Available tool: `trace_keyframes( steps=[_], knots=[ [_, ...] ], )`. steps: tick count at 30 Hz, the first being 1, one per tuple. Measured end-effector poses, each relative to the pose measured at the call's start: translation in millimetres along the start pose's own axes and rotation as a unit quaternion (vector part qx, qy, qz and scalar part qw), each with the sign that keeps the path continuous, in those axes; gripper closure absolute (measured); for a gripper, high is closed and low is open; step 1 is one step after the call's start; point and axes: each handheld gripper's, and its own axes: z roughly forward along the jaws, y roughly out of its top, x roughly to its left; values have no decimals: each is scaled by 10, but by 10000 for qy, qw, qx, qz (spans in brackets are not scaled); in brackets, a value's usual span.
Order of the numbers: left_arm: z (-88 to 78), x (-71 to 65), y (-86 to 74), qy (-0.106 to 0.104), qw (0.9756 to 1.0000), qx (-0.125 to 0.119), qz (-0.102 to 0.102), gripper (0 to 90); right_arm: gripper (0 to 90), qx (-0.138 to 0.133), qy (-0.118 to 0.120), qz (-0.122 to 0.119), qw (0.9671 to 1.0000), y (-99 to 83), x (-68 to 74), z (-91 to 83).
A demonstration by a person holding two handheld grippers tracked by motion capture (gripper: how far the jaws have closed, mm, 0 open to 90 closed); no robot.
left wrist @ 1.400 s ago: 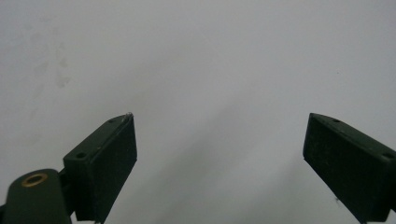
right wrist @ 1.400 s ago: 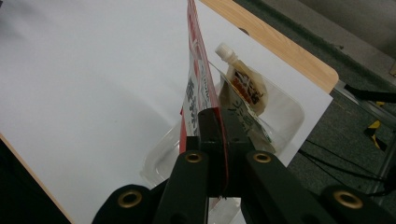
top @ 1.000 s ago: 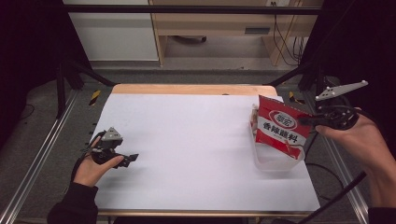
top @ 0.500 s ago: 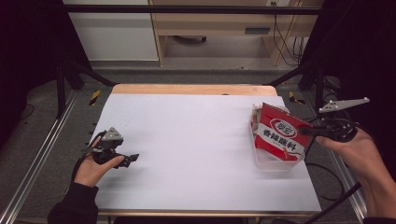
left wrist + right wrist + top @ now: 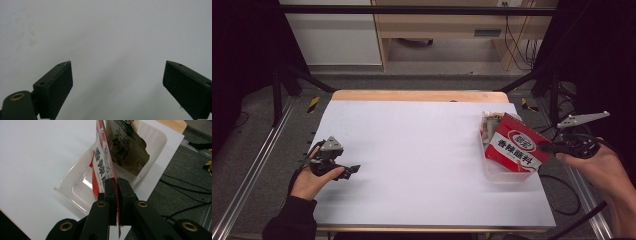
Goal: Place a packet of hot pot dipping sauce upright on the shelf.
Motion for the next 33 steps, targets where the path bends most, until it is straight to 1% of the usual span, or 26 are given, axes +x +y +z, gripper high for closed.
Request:
trace_keyframes(
  steps=[3, 5, 7, 10, 12, 15, 16, 19, 24, 27, 33],
  knots=[
    [-1, -3, 1, 3, 10000, -8, 1, 94, 830, 27, 0, -57, 10000, -4, -2, 8],
    [-2, -7, 2, -1, 10000, 1, -9, 94, 807, 15, 4, -50, 10000, -4, 8, 19],
    [-1, -2, 1, -5, 10000, -6, 3, 94, 763, 15, 0, -72, 10000, 3, 18, 27],
    [-4, 0, 0, -4, 10000, -12, 2, 94, 639, -17, -27, -153, 9999, 26, 40, 41],
    [-6, -2, 0, -10, 10000, -15, -15, 94, 538, -53, -43, -230, 9997, 60, 70, 60],
    [-5, 0, 0, -3, 10000, -10, 5, 94, 452, -106, -156, -364, 9992, 123, 131, 80],
    [-4, 0, 0, -2, 10000, -10, 5, 94, 420, -86, -195, -400, 9990, 148, 149, 81],
    [-7, -2, 0, -10, 10000, -15, -14, 94, 352, -152, -305, -437, 9985, 225, 191, 93],
    [-13, 1, 0, 9, 10000, -12, -1, 94, 288, -177, -389, -475, 9980, 368, 248, 118],
    [-20, 7, 1, 9, 10000, -31, -9, 94, 251, -236, -446, -506, 9974, 480, 303, 127],
    [-19, 8, -1, 10, 10000, -24, -16, 93, 207, -336, -489, -646, 9962, 713, 462, 151]
  ],
)
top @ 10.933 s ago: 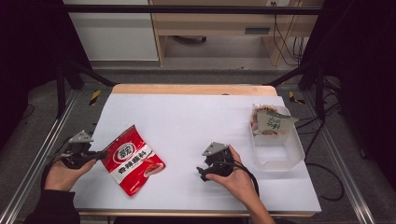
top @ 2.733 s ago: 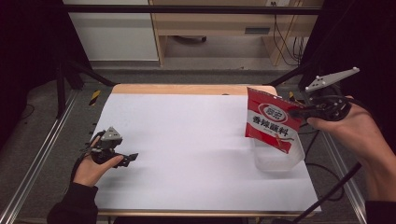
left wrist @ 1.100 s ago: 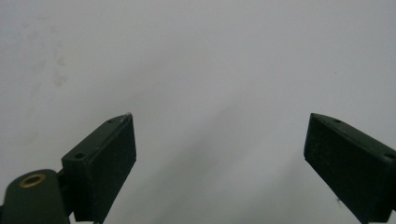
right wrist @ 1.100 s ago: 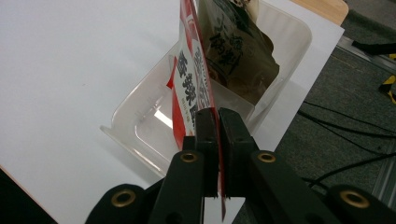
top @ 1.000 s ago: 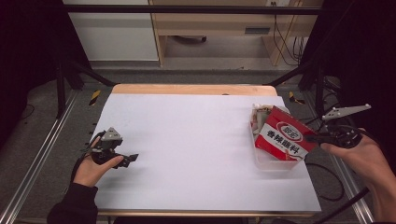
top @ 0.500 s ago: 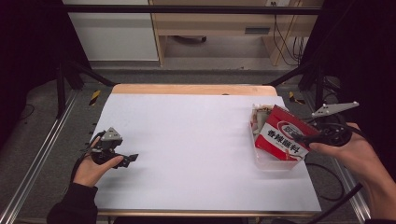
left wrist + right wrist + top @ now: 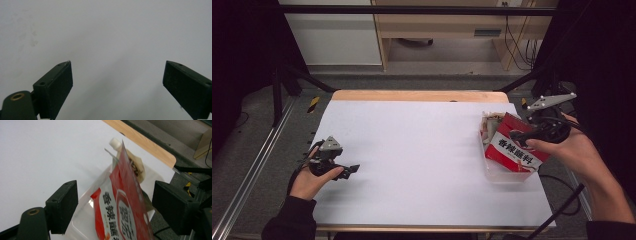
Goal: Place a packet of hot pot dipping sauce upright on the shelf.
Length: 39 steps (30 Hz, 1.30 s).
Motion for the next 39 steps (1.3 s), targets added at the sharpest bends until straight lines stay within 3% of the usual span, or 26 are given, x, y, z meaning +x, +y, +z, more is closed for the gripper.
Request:
trace_keyframes(
  steps=[11, 21, 23, 30, 39],
  knots=[
    [-21, 20, -4, 16, 10000, -35, 8, 93, 151, -390, -128, 11, 9992, 399, 222, 69],
    [-26, 21, -1, 22, 10000, -53, 14, 92, 148, -880, -421, 139, 9951, 740, 571, 72],
    [-31, 23, -2, 34, 10000, -58, 11, 92, 142, -979, -365, 222, 9943, 792, 646, 108],
    [-50, 48, -10, 47, 10000, -86, -8, 92, 135, -1026, -87, 64, 9947, 911, 942, 358],
    [-53, 60, -20, 50, 9999, -93, -4, 91, 130, -1059, 198, 124, 9941, 920, 1230, 753]
  ],
)
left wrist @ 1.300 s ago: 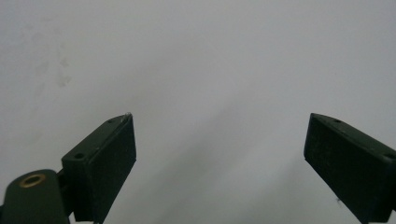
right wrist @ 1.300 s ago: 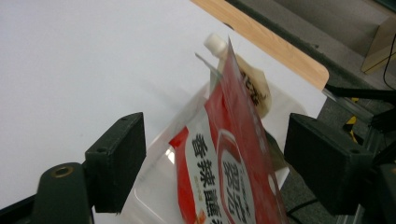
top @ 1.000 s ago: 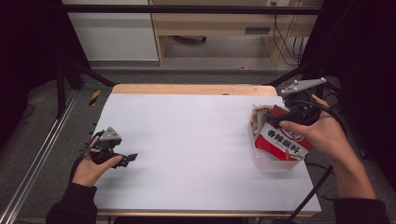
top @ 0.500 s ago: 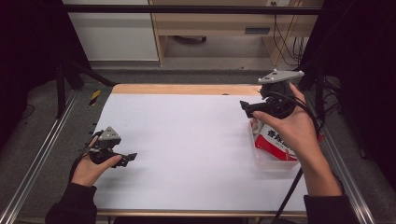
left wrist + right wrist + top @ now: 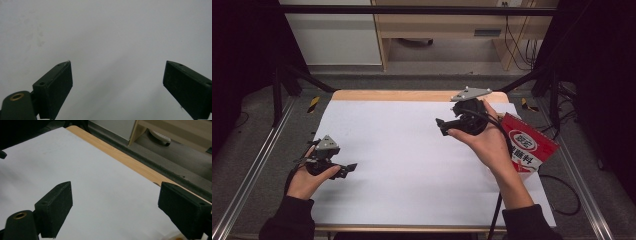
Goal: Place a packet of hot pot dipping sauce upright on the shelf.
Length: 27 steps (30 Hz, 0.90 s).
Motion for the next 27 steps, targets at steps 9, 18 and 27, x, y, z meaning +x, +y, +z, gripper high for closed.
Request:
trace_keyframes(
  steps=[9, 18, 27],
  knots=[
    [16, 6, -12, -6, 10000, 5, 6, 83, 119, 100, 277, 145, 9995, -217, 191, 338],
    [65, -6, -29, 7, 10000, 45, -21, 61, 108, 238, 339, 308, 9987, -498, 254, 595],
    [115, 3, -53, 95, 10000, 18, -10, 57, 100, 387, 303, 415, 9979, -853, 348, 891]
  ],
)
